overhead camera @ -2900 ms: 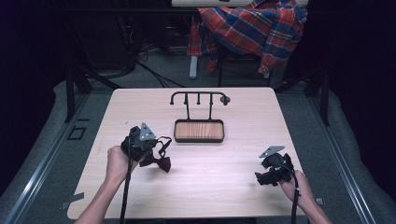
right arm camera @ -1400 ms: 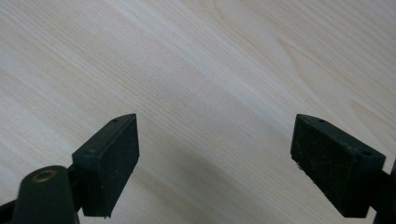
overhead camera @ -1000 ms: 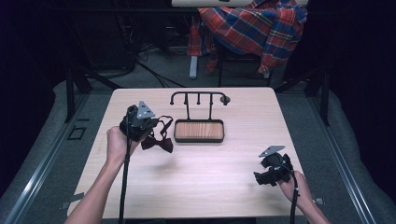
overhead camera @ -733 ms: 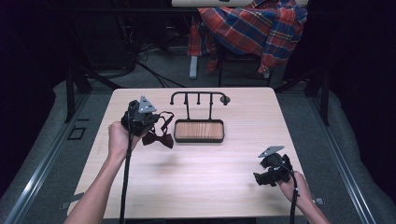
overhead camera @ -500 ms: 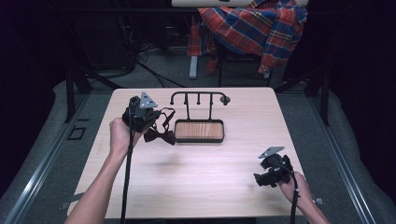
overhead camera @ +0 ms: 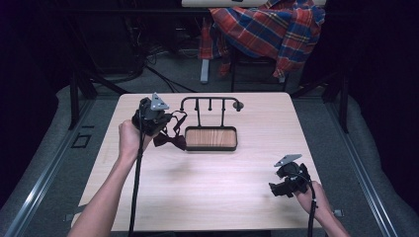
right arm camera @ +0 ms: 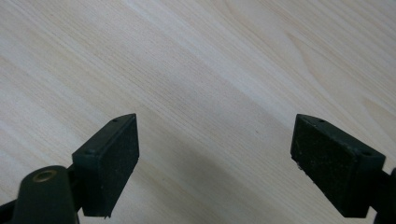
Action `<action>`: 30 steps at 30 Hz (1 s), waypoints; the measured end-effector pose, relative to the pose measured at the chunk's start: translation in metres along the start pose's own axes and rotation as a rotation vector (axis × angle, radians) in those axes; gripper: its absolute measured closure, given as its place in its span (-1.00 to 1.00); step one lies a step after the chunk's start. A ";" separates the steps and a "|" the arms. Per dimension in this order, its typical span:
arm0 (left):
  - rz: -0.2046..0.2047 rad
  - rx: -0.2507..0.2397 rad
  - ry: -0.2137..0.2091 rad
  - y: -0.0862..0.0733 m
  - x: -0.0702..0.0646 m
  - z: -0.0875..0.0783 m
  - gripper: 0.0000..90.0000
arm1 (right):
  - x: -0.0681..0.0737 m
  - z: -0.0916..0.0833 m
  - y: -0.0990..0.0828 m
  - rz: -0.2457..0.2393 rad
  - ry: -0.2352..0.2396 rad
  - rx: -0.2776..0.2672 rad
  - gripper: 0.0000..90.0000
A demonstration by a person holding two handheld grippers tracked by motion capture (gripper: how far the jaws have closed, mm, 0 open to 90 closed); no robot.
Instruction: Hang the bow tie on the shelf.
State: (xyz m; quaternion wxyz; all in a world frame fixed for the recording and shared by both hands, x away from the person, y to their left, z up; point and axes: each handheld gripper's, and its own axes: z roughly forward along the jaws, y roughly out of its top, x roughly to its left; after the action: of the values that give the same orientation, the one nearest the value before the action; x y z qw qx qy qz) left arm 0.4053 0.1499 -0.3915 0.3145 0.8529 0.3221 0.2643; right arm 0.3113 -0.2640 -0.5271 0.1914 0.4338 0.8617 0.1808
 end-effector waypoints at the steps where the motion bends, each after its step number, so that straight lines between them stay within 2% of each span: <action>1: 0.000 0.001 -0.001 0.001 0.000 0.001 0.99 | 0.000 -0.001 0.000 -0.003 0.000 0.006 -0.67; 10: 0.007 0.005 -0.009 0.009 0.000 0.009 0.99 | 0.000 -0.001 0.000 -0.015 0.000 0.011 -0.67; 20: -0.016 -0.019 -0.023 0.017 0.002 0.023 0.99 | -0.001 0.001 0.000 -0.017 0.010 0.026 -0.67; 26: -0.023 -0.027 -0.022 0.022 0.005 0.026 0.99 | 0.000 0.002 -0.001 -0.007 0.013 0.018 -0.67; 30: -0.034 -0.035 -0.024 0.026 0.009 0.029 0.99 | 0.000 0.002 -0.001 -0.008 0.019 0.033 -0.67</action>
State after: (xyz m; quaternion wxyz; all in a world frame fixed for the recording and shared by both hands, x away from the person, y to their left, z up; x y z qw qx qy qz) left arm 0.4394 0.1304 -0.3903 0.3377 0.8446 0.3283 0.2544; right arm 0.3121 -0.2642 -0.5295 0.1768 0.4316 0.8681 0.1697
